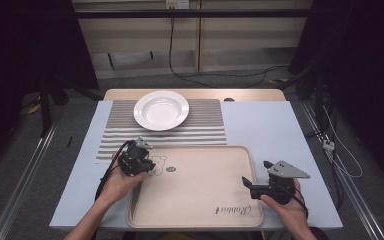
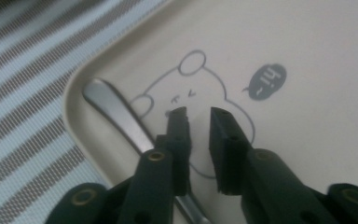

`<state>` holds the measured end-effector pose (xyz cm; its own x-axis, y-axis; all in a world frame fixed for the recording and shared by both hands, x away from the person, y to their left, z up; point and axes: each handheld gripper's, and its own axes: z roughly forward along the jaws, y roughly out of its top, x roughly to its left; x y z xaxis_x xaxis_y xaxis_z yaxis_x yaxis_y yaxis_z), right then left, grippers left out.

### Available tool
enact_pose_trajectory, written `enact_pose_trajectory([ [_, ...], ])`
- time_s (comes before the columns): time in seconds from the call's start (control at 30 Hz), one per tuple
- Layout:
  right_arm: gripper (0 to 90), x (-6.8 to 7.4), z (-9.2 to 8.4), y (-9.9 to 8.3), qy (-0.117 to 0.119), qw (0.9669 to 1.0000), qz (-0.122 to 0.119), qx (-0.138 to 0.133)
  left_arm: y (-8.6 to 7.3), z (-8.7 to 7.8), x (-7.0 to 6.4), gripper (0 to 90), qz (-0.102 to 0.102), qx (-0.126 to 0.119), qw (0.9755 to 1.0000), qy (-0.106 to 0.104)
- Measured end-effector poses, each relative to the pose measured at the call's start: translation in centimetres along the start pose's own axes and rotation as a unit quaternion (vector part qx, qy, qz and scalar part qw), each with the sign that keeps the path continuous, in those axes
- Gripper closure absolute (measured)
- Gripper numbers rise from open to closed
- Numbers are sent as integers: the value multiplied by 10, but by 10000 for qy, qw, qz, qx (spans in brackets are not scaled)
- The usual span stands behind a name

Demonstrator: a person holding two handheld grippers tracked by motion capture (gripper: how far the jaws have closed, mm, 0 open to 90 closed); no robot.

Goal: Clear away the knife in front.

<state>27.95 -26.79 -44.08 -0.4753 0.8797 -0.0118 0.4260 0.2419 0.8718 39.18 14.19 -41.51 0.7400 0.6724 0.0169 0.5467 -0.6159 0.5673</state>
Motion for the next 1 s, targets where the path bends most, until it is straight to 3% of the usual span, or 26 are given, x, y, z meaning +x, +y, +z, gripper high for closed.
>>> enact_pose_trajectory([
  [0.1,76,0,0,0,-7,10000,-14,-1,4,-5,-3,574,-78,-233,9997,65],
  [0.17,76,1,0,0,-4,10000,-9,-2,7,-7,-5,400,-72,-341,9993,130],
  [0.37,76,0,0,0,-15,10000,8,-1,7,-19,-13,89,-44,-630,9980,12],
  [0.47,75,0,0,0,-26,10000,19,4,3,-24,-17,65,-34,-714,9973,-179],
  [0.57,75,0,-1,0,-39,10000,24,5,-2,-32,-23,63,144,-930,9955,55],
  [0.67,75,0,-1,0,-44,10000,22,10,-7,-37,-25,56,268,-1083,9937,46],
  [0.73,75,0,-1,-1,-52,10000,22,4,-13,-40,-27,56,213,-1177,9926,224],
  [0.9,75,0,-2,-1,-56,10000,34,16,-25,-49,-17,57,-84,-1367,9904,186],
  [1.0,75,0,-2,-1,-73,10000,37,18,-31,-55,-13,56,-238,-1554,9871,306],
])
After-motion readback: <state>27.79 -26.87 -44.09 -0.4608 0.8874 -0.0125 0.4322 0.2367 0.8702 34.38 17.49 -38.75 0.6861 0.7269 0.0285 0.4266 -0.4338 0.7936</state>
